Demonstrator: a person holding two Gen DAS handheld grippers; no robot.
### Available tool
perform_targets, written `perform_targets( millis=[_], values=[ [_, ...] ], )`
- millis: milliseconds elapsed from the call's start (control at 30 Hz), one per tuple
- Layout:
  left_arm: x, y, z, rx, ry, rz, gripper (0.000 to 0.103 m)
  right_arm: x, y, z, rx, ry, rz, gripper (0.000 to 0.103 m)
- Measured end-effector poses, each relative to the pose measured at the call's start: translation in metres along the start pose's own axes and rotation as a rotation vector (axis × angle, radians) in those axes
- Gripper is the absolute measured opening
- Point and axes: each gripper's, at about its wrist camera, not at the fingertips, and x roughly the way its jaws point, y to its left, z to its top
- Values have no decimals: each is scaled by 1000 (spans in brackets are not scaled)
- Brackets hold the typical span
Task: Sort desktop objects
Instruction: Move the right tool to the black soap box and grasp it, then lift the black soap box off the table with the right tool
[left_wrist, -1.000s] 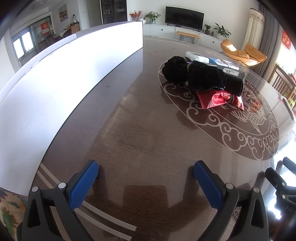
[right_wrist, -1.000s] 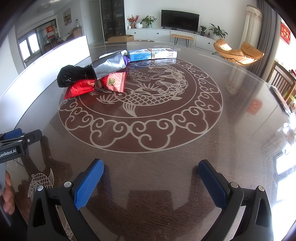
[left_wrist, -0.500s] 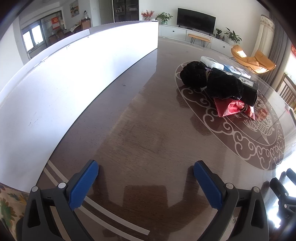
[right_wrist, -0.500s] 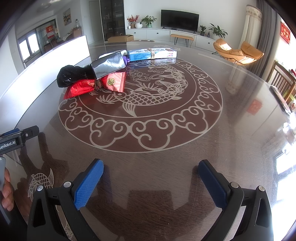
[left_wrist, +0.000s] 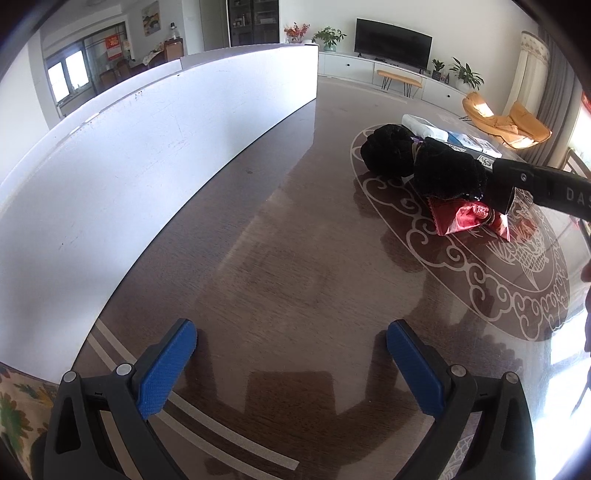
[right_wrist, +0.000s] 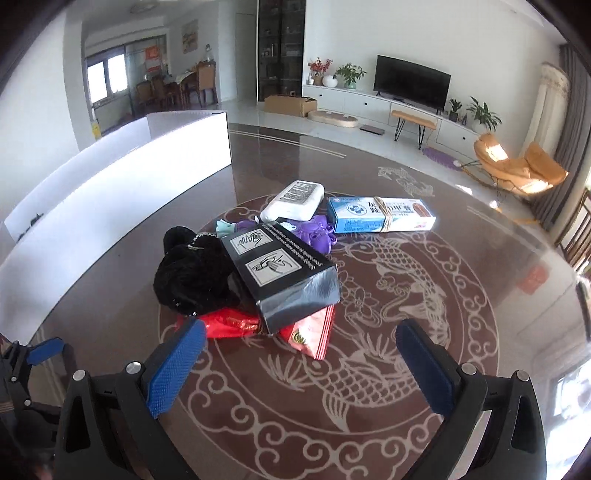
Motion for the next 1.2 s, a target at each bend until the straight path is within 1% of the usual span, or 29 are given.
perform_targets(
  millis=[67, 100, 167, 200, 233, 267, 333, 367, 433, 500, 567, 633, 800, 867, 967, 1067, 1200],
  values=[
    [0, 0, 0, -1, 0, 0, 103, 20, 1, 18, -11, 34, 17, 102],
    [0, 0, 0, -1, 0, 0, 103, 31, 3, 25, -25, 71, 40, 102],
    [0, 1, 0, 0, -1, 0, 103, 51, 14, 33, -92, 138, 39, 99],
    [0, 0, 0, 0, 0, -1, 103, 56, 20, 35, -123, 153, 54, 92],
    [0, 1, 0, 1, -1, -2, 103, 59, 24, 35, -140, 168, 88, 76],
    [0, 1, 0, 2, -1, -2, 103, 61, 29, 34, -149, 180, 98, 73],
    [0, 2, 1, 2, -1, -3, 103, 57, 38, 30, -160, 186, 113, 63],
    [0, 2, 1, 2, -1, -3, 103, 53, 41, 26, -165, 188, 121, 61],
    [0, 2, 1, 2, -1, -3, 103, 41, 43, 15, -168, 191, 134, 60],
    [0, 2, 1, 2, -1, -3, 103, 24, 39, -1, -156, 170, 144, 60],
    [0, 2, 1, 2, -1, -3, 103, 6, 29, -19, -116, 155, 154, 60],
    [0, 2, 0, 2, -2, -2, 103, -11, 13, -38, -58, 140, 145, 60],
    [-1, 3, 1, 1, -3, -2, 103, -53, -29, -90, 51, 60, 55, 60],
    [-1, 4, 1, 1, -4, -1, 103, -62, -47, -114, 108, 52, 9, 60],
    [-1, 4, 1, 1, -3, -2, 103, -68, -74, -141, 180, 63, -64, 60],
    [-1, 4, 1, 1, -4, -2, 103, -66, -92, -156, 214, 83, -92, 60],
    [-1, 4, 1, 1, -4, -2, 103, -63, -96, -153, 210, 80, -101, 60]
  ],
)
